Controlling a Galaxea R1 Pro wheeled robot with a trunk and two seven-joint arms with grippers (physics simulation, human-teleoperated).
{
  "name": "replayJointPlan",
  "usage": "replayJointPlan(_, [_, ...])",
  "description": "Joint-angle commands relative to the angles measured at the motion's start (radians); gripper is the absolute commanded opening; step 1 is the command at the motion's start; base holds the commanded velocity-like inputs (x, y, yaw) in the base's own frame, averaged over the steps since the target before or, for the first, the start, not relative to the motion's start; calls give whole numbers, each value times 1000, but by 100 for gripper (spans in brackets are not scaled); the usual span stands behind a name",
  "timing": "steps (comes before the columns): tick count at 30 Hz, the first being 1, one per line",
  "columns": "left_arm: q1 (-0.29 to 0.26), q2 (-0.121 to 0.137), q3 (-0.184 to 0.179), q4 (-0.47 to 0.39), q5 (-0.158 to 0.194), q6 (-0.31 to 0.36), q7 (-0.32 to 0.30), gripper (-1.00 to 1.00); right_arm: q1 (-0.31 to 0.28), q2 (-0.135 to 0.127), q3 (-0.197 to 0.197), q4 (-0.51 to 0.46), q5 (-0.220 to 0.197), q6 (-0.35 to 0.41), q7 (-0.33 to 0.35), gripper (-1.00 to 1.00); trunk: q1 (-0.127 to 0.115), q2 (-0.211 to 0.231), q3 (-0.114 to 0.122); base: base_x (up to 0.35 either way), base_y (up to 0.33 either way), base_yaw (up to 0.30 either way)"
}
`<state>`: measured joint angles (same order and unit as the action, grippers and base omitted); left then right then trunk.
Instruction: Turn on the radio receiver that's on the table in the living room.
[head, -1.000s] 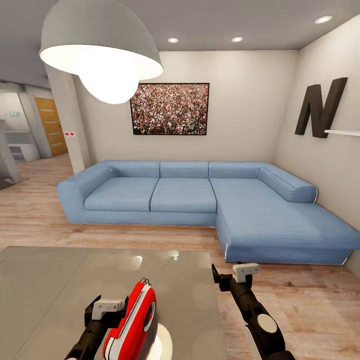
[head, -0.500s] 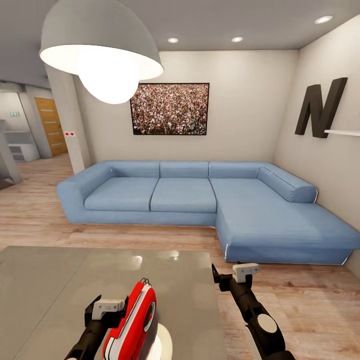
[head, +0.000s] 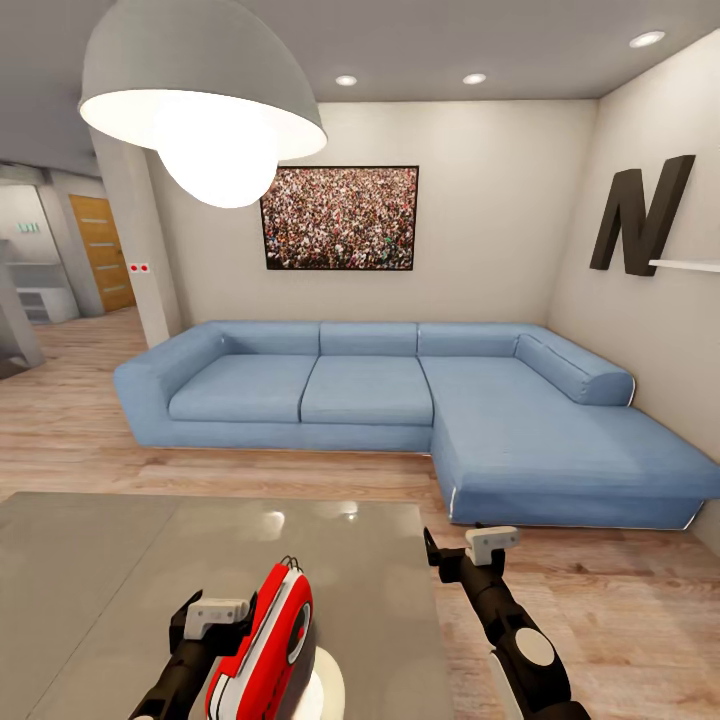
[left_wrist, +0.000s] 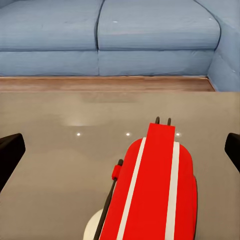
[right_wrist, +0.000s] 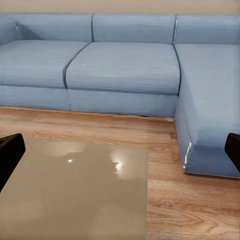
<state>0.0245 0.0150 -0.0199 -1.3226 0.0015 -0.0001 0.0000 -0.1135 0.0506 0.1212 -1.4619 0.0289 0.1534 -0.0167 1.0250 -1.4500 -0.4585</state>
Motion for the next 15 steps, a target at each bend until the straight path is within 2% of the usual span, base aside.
replayJointPlan(1, [0,0,0,0,0,0,0,100,0,0,0,0,0,0,0,100,0,0,0,0,0,0])
replayJointPlan(15, [0,0,1,-3,0,0,1,100,0,0,0,0,-1,0,1,100,0,0,0,0,0,0])
